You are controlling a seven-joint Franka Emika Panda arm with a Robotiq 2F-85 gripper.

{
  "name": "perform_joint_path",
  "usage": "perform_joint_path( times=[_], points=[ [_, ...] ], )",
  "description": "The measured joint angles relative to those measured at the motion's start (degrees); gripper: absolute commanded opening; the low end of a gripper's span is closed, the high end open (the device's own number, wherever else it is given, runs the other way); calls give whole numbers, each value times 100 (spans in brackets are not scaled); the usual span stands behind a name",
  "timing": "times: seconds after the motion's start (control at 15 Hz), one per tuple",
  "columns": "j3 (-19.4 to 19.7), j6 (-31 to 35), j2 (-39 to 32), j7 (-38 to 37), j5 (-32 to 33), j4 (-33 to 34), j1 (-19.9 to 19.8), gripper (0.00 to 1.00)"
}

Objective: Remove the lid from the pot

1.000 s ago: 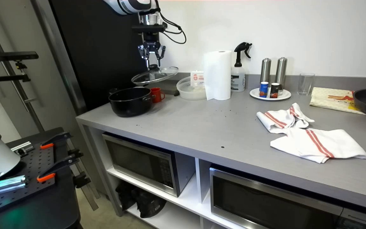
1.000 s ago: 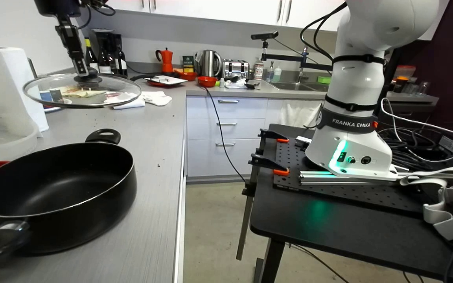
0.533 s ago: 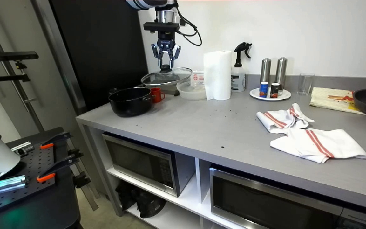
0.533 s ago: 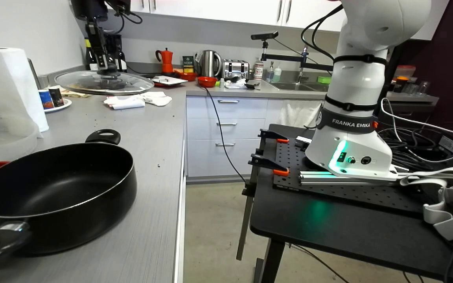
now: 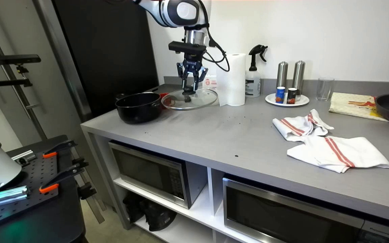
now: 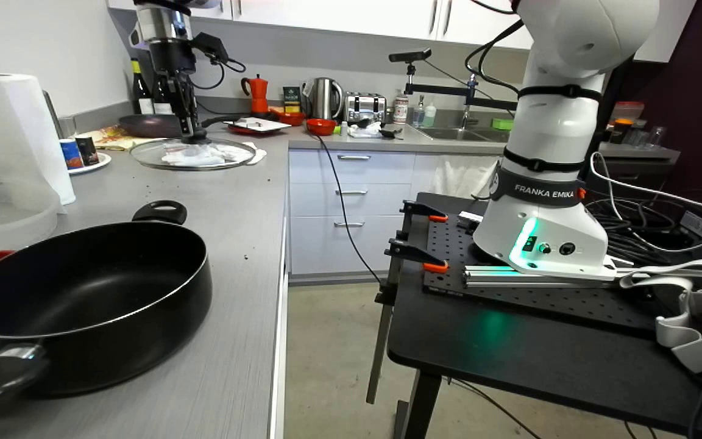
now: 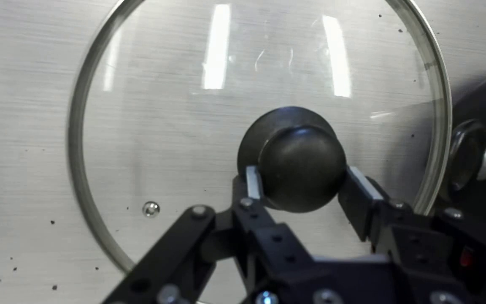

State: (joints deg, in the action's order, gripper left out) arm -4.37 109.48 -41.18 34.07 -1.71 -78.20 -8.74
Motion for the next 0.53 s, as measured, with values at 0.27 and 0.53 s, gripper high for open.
perform_joint_path(
  times=[0.27,0.53],
  points=[
    [28,86,-540,-184,16,276,-5,24],
    [28,319,-937,-299,85,394,92,24]
  ],
)
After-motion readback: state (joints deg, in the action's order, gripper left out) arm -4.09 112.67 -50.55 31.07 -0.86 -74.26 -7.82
